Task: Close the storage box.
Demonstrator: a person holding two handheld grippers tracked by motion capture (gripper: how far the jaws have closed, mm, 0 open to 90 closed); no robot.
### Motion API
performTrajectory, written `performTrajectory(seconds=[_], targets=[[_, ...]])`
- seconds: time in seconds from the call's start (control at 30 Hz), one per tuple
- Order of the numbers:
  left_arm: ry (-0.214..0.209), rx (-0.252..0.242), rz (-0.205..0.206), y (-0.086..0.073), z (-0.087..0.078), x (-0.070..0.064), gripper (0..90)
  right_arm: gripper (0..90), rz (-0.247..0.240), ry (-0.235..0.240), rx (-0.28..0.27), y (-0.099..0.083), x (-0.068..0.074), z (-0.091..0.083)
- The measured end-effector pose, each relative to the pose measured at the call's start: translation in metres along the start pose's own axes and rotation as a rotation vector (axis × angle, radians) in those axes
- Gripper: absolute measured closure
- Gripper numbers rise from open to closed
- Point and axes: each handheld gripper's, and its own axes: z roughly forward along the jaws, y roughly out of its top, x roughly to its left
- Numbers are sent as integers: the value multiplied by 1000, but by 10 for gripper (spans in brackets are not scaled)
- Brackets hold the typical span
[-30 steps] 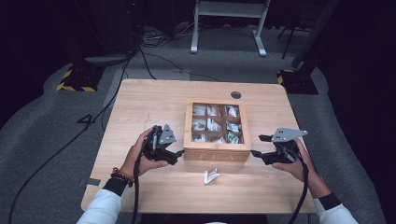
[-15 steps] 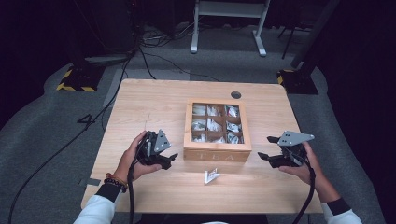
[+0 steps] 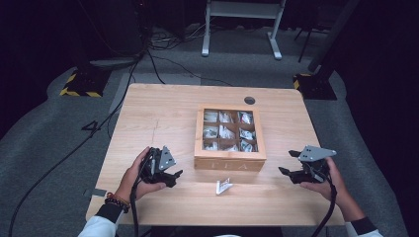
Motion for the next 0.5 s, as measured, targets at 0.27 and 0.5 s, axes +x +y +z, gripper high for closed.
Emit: performTrajectory(seconds=[0.27,0.5], targets=[[12,15,-23,-21,-7,-4,180,276,43,-25,6,-23,-1,-6],[-25,32,-55,-40,-7,-5,178,275,75,-40,14,-43,-4,-14]])
